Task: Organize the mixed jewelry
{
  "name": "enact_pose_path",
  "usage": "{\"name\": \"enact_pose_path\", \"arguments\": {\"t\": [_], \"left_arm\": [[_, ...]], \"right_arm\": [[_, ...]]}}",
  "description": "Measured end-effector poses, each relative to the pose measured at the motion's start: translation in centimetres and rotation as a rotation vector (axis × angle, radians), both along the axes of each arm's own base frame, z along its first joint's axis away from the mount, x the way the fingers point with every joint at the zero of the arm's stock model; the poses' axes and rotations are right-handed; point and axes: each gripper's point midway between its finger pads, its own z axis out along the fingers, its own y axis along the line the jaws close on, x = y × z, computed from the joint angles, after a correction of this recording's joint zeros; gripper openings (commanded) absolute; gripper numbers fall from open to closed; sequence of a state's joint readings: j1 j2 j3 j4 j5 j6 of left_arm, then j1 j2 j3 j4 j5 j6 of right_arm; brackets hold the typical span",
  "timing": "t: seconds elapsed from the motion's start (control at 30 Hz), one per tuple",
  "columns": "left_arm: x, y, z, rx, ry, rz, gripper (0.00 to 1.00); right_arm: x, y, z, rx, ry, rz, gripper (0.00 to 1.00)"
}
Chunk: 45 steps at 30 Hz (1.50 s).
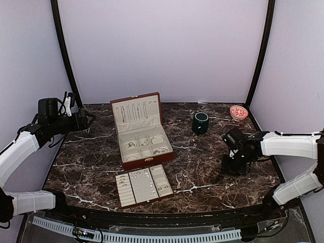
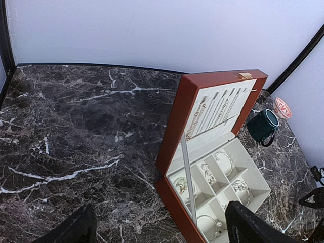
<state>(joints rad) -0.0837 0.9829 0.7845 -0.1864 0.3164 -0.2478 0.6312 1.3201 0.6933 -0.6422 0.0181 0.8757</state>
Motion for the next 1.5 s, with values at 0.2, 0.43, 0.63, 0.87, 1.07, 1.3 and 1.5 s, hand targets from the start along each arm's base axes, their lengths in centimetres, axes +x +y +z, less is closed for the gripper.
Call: {"name": "enact_pose_path", "arguments": {"t": [0.2,0.43,0.63,0.87,1.07,1.3,1.5], "left_arm": [[0.0,0.0,0.0,0.000,0.000,0.000,0.91],[0.0,0.0,0.0,0.000,0.000,0.000,0.91],[0.0,0.0,0.0,0.000,0.000,0.000,0.91],[0.0,0.0,0.1,0.000,-0.003,0.000,0.91],[0.1,0.0,0.1,-0.001,-0.006,0.000,0.91],[0.1,0.0,0.0,0.000,-0.003,0.000,0.91],[0.1,0.0,0.0,0.000,-0.002,0.000,0.91]], "right_arm": [[-1.0,-1.8,-0.8,-0.048,0.023,-0.031,0.31],[-1.1,-1.8,-1.1,-0.040,0.026,-0.046,0.29],[-1.3,-1.5,-1.4,-0.022,0.039,-0.041,0.29],[-1.5,-1.2,-1.9,-0.009,0.054,-0.040,0.29],[-1.1,-0.6,-1.9,0.018,0.042,-0.035,0.29],[-0.2,0.9,-1.8,0.051,0.017,0.000,0.26],[-0.3,2.3,-1.5,0.048,0.000,0.063,0.25]]}}
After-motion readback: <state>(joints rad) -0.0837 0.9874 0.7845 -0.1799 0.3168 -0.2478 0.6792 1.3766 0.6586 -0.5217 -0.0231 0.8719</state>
